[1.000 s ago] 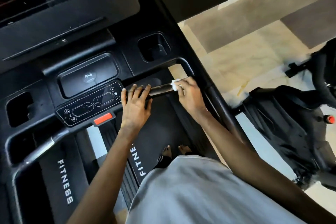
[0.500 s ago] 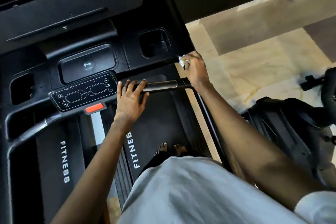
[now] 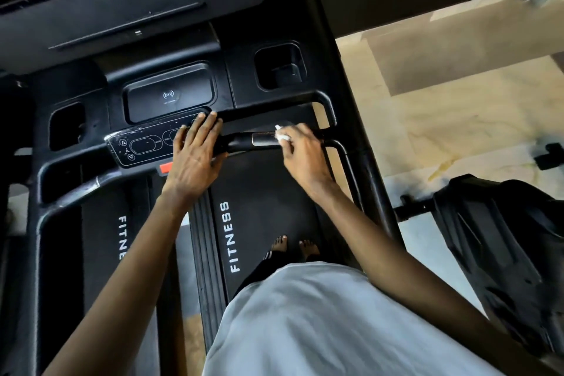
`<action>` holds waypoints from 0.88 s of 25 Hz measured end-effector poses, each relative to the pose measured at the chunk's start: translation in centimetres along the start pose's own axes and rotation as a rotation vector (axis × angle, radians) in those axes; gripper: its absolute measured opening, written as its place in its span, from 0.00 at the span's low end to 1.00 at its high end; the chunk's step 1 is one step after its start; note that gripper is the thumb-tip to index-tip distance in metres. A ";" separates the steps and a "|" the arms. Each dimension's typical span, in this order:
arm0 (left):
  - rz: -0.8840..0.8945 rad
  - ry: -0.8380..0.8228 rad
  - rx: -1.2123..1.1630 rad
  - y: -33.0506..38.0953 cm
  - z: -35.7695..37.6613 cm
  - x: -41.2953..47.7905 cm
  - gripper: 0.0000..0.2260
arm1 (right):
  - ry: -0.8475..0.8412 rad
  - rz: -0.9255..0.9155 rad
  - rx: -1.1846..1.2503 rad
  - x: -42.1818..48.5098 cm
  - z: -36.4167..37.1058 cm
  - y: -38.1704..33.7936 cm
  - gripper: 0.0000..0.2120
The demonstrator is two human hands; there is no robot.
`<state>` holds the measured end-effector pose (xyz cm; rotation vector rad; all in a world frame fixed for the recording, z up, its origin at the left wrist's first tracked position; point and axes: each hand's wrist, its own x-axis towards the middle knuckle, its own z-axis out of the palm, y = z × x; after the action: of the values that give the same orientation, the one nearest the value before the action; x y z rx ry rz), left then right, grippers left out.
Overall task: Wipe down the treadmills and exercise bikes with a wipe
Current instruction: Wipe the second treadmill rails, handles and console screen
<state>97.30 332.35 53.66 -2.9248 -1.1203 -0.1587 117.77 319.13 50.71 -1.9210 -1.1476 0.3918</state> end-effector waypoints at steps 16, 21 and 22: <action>0.075 0.064 0.091 0.1 1.4 0.1 0.22 | 0.017 -0.155 -0.022 0.3 3.7 -0.9 0.11; 0.201 0.093 0.099 0.5 1.6 1.0 0.23 | 0.251 0.043 0.066 -1.4 1.9 2.6 0.10; 0.220 0.107 0.080 0.3 1.6 1.2 0.22 | 0.337 0.116 0.143 -2.1 1.9 2.8 0.09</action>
<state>98.53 333.02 52.17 -2.9020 -0.7667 -0.2577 117.04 317.77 47.07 -1.8464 -0.7709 0.1956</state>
